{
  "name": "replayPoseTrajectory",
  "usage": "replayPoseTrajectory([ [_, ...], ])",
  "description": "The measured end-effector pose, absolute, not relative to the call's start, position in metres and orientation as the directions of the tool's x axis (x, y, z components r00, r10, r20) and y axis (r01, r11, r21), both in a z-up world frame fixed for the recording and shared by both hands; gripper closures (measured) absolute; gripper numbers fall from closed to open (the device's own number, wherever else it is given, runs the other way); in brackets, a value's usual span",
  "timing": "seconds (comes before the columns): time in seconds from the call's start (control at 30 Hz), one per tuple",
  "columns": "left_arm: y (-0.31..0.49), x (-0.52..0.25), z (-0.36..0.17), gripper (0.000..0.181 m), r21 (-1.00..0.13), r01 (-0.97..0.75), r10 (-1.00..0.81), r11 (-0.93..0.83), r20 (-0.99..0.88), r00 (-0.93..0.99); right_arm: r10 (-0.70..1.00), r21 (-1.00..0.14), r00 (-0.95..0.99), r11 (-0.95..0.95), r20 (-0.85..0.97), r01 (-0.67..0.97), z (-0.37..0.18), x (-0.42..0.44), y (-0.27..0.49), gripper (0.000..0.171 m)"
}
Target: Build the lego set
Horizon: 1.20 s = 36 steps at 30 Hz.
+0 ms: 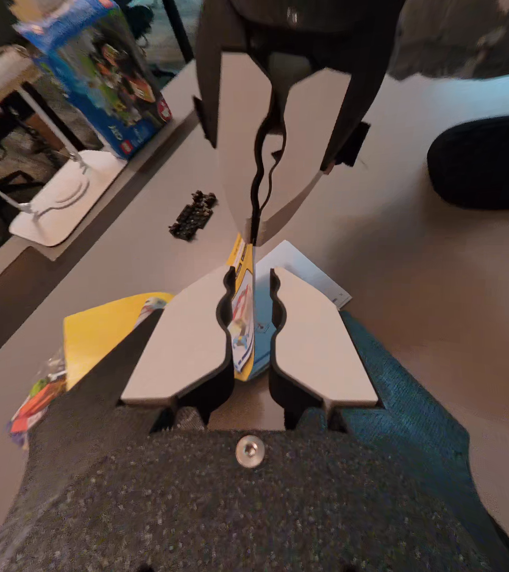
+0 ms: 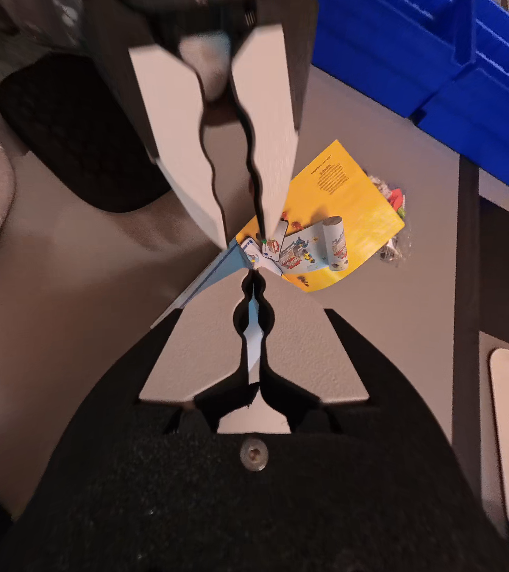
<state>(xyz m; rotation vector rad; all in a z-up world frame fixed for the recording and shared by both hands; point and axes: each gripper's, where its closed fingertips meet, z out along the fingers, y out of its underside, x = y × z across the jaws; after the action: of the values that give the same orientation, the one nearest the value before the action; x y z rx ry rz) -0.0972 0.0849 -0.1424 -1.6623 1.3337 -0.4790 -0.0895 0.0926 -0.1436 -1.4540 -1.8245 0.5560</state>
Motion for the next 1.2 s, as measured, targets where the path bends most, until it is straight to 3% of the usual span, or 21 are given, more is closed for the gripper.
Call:
replayPoseTrajectory([
  [0.07,0.090,-0.090,-0.159,0.162,-0.799,-0.601,-0.933,0.010,-0.223,0.281,0.951,-0.703,-0.117,0.292,0.288,0.649,-0.141,-0.092,0.093,0.171],
  [0.17,0.097,-0.088,-0.173,0.178,-0.760,-0.648,-0.934,0.039,-0.259,0.247,0.942,-0.682,-0.151,0.323,0.300,0.656,-0.137,-0.091,0.091,0.171],
  [0.23,0.097,-0.085,-0.172,0.181,-0.780,-0.624,-0.934,0.039,-0.251,0.255,0.940,-0.680,-0.148,0.326,0.307,0.657,-0.134,-0.090,0.092,0.171],
  [0.33,0.097,-0.079,-0.165,0.181,-0.852,-0.522,-0.937,-0.040,-0.149,0.315,0.943,-0.721,-0.082,0.300,0.322,0.624,-0.126,-0.088,0.098,0.170],
  [0.47,0.101,-0.076,-0.156,0.181,-0.922,-0.340,-0.917,-0.184,0.035,0.398,0.936,-0.762,0.032,0.266,0.352,0.590,-0.122,-0.075,0.108,0.150],
  [0.63,0.111,-0.084,-0.159,0.181,-0.902,-0.102,-0.817,-0.420,0.326,0.475,0.872,-0.789,0.205,0.274,0.446,0.550,-0.123,-0.060,0.109,0.139],
  [0.77,0.118,-0.092,-0.166,0.181,-0.842,-0.015,-0.758,-0.539,0.478,0.444,0.762,-0.704,0.223,0.387,0.607,0.596,-0.147,-0.074,0.112,0.130],
  [0.93,0.121,-0.097,-0.165,0.181,-0.830,0.001,-0.748,-0.557,0.503,0.434,0.582,-0.469,0.087,0.549,0.809,0.691,-0.162,-0.100,0.132,0.107],
  [1.07,0.120,-0.101,-0.160,0.181,-0.832,0.012,-0.754,-0.554,0.508,0.415,0.553,-0.365,-0.054,0.617,0.832,0.697,-0.168,-0.114,0.132,0.133],
  [1.2,0.117,-0.105,-0.158,0.177,-0.827,0.021,-0.767,-0.562,0.530,0.361,0.522,-0.353,-0.060,0.653,0.851,0.670,-0.165,-0.118,0.132,0.152],
])
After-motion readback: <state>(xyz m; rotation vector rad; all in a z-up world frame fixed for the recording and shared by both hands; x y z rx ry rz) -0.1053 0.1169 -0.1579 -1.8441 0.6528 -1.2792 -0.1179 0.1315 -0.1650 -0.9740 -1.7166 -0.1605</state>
